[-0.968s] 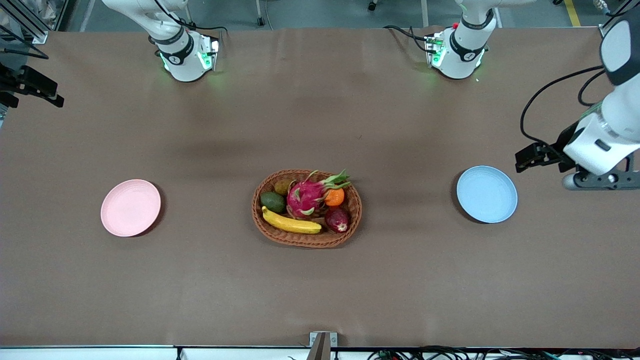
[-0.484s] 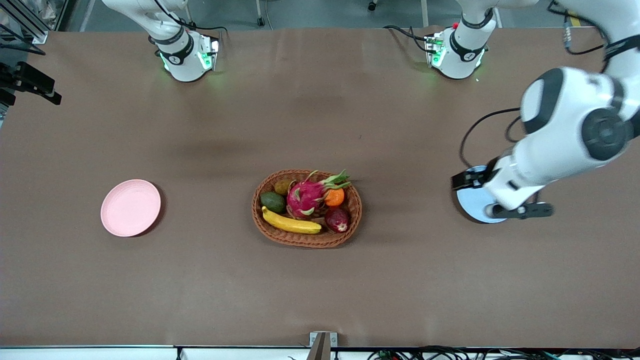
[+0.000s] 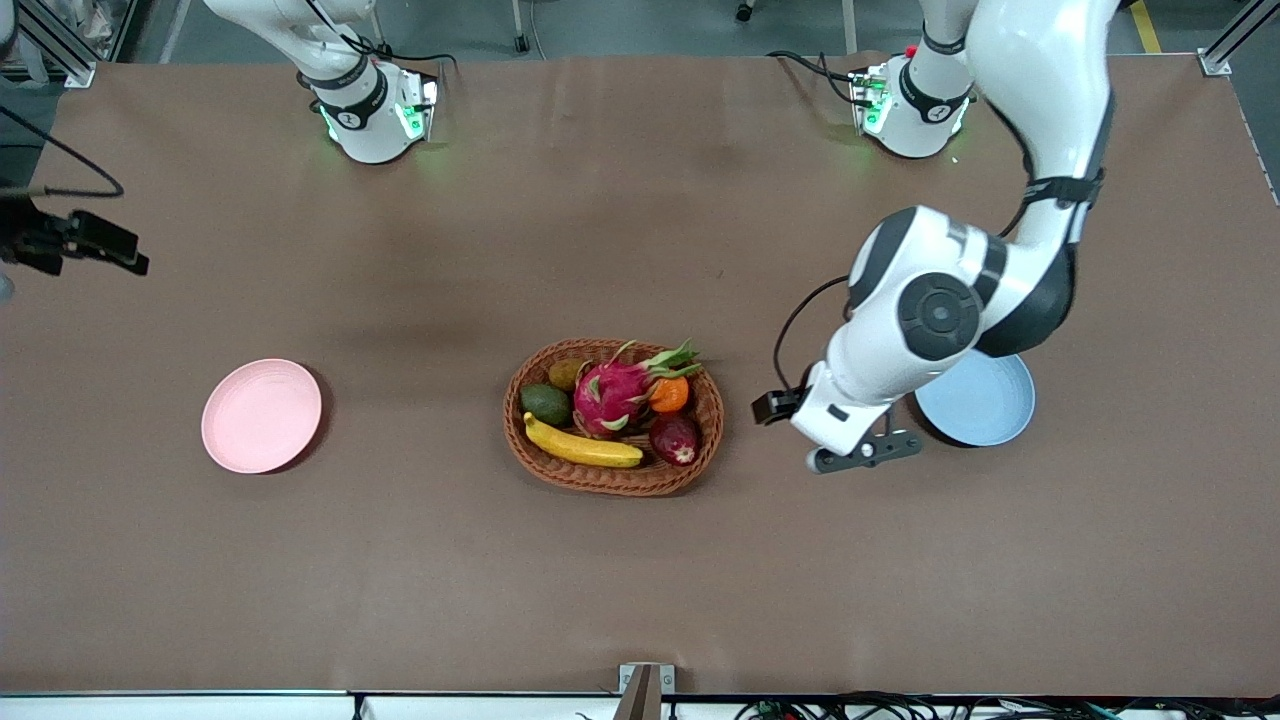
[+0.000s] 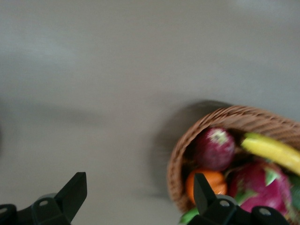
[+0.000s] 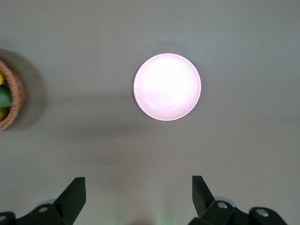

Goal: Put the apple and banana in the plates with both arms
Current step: 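Move the left gripper past the blue plate toward the fruit basket, then lower the left gripper onto the red apple while the right gripper reaches the basket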

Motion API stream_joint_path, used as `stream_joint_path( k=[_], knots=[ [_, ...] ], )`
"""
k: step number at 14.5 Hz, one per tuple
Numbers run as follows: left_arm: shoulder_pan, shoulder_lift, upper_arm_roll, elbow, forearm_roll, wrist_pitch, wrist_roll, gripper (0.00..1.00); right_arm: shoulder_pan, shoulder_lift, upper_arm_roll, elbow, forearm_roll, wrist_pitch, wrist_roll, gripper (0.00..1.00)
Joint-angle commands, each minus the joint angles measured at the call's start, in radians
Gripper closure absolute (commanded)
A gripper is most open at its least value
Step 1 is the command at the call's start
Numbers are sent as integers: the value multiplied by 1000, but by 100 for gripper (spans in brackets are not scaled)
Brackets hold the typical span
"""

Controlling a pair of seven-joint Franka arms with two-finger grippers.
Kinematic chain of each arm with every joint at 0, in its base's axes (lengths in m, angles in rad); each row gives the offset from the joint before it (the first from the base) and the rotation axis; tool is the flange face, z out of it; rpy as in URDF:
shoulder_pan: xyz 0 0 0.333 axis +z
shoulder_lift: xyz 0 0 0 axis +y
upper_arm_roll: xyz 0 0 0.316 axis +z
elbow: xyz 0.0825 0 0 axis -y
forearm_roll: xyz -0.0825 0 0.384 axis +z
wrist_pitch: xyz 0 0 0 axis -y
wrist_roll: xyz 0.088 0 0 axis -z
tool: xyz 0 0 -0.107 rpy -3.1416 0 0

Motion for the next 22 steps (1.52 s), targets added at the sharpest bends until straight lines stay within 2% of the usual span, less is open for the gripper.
stream_joint_path(
  k=[1, 3, 6, 10, 12, 16, 19, 22],
  knots=[
    [-56, 78, 7, 41, -8, 88, -67, 0, -6, 53, 12, 20, -50, 34, -7, 0],
    [-96, 118, 7, 41, -8, 179, -100, 0, 12, 65, 16, 10, -34, 69, 56, 0],
    [-136, 170, 8, 41, -8, 304, -145, 0, 93, 116, 16, 10, 17, 131, 348, 0],
    [-172, 211, 11, 41, -7, 365, -153, 0, 221, 183, 18, 10, 19, 201, 682, 0],
    [-192, 233, 17, 41, -4, 386, -153, 0, 264, 225, 18, 8, 60, 253, 803, 0],
    [-193, 261, 19, 41, 1, 398, -150, 0, 344, 286, 18, -23, 118, 394, 889, 0],
    [-193, 278, 19, 38, 4, 418, -145, 0, 420, 350, 16, -24, 122, 500, 1024, 0],
    [-195, 305, 19, 38, 4, 449, -143, 0, 465, 378, 16, -76, 122, 633, 1049, 0]
  ],
)
